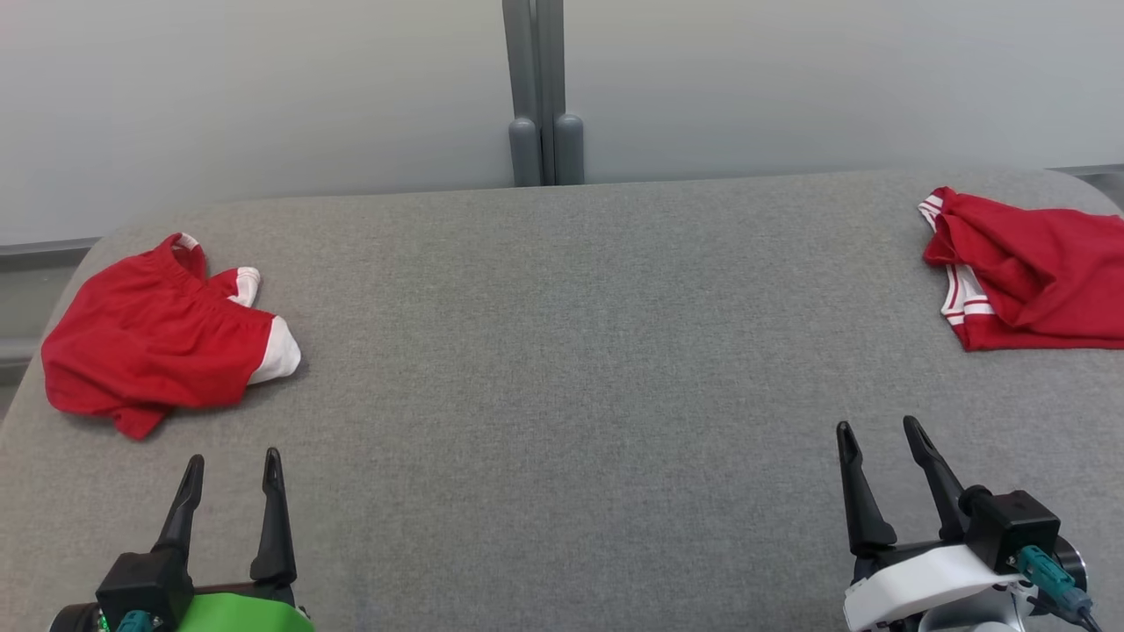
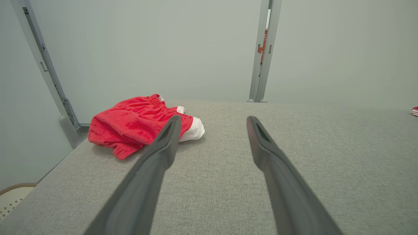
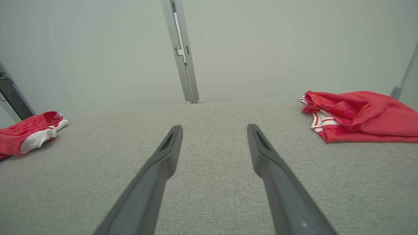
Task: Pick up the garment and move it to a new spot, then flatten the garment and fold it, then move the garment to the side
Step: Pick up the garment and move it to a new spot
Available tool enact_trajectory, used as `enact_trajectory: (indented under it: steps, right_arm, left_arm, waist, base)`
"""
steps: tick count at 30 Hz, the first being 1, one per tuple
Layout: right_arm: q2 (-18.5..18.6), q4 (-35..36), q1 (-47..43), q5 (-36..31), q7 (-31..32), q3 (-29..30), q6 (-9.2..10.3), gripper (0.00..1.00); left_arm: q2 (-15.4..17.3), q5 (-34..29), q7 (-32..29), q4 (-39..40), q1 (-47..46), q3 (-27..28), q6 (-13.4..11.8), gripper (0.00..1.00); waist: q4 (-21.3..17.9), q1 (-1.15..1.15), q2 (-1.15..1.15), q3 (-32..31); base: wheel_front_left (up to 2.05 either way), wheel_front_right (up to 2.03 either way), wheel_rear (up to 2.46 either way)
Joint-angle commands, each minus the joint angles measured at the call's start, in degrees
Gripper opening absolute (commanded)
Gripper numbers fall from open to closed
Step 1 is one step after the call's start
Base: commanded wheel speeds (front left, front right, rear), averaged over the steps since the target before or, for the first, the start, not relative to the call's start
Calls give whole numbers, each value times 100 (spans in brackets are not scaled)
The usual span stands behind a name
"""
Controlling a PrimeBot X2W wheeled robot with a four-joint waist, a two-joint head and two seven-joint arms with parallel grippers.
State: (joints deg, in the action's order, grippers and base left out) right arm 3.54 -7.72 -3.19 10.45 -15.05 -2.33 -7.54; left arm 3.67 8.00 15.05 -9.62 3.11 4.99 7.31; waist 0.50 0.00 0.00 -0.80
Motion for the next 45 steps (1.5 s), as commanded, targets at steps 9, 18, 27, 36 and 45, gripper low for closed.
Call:
enact_trajectory:
  steps: [9, 18, 27, 36, 45]
  right_arm:
    - [-31, -69, -19, 53, -16, -16, 11, 100]
    - [-48, -192, -57, 86, -16, -75, 11, 100]
    - [-60, -281, -5, 148, -17, -159, 10, 100]
    - [-60, -350, 36, 280, -16, -280, 11, 100]
    - [-59, -374, 98, 300, -16, -312, 11, 100]
  left_arm:
    - [71, -34, 15, -30, -35, 68, 29, 100]
    - [120, -53, 15, -75, -63, 70, 29, 100]
    - [206, -45, 14, -100, -95, 113, 26, 100]
    - [250, -25, 15, -136, -101, 168, 15, 100]
    - [233, 10, 15, -110, -87, 231, 6, 100]
  waist:
    - [535, 0, 0, -24]
    - [1190, 0, 0, -21]
    - [1844, 0, 0, -16]
    - [2327, 0, 0, -54]
    - [2586, 0, 0, 12]
  base:
    - [0, 0, 0]
    - [0, 0, 0]
    - [0, 0, 0]
    - [0, 0, 0]
    - [0, 0, 0]
